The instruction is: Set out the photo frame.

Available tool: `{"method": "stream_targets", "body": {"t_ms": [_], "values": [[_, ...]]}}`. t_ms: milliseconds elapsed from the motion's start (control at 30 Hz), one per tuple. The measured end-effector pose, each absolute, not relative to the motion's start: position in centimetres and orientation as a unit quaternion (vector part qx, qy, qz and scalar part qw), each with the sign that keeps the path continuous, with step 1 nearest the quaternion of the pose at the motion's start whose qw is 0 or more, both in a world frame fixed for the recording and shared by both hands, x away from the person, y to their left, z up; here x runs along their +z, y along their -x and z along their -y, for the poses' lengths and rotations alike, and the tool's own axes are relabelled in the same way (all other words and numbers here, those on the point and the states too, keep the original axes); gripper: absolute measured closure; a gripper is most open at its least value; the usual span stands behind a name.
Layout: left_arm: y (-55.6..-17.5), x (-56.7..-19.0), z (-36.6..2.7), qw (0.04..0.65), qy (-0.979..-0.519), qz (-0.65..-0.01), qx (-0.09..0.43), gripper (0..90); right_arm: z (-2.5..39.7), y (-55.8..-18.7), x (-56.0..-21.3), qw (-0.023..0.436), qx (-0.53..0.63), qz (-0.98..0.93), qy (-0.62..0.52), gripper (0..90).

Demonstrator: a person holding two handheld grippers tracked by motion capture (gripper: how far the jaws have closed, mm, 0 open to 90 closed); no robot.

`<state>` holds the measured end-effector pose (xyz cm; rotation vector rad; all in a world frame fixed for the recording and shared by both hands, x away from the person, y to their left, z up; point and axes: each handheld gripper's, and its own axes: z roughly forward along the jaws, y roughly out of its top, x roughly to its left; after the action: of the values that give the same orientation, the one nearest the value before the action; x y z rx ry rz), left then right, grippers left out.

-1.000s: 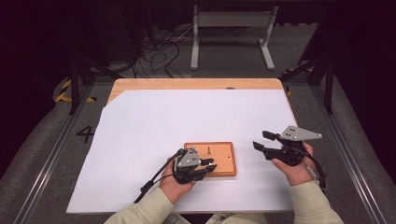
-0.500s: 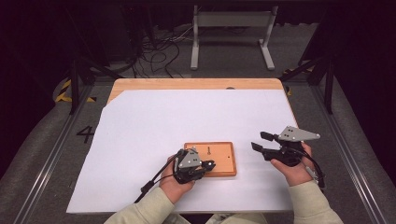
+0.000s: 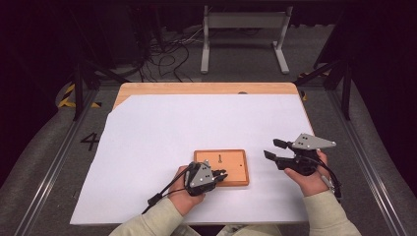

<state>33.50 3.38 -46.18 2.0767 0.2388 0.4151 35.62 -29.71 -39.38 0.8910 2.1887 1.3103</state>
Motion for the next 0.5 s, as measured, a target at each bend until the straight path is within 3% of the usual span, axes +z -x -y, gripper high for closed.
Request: {"method": "stream_targets", "body": {"t_ms": [233, 500], "values": [[-32.5, -46.6, -3.6, 0.483, -0.847, -0.038, 0.219, 82.8, 29.5, -35.4, -39.2, 0.218, 0.474, -0.794, -0.311, 45.1], [-31.7, -46.7, -3.7, 0.480, -0.847, -0.024, 0.227, 83.6, 28.7, -35.0, -38.9, 0.210, 0.471, -0.805, -0.294, 46.0]]}}
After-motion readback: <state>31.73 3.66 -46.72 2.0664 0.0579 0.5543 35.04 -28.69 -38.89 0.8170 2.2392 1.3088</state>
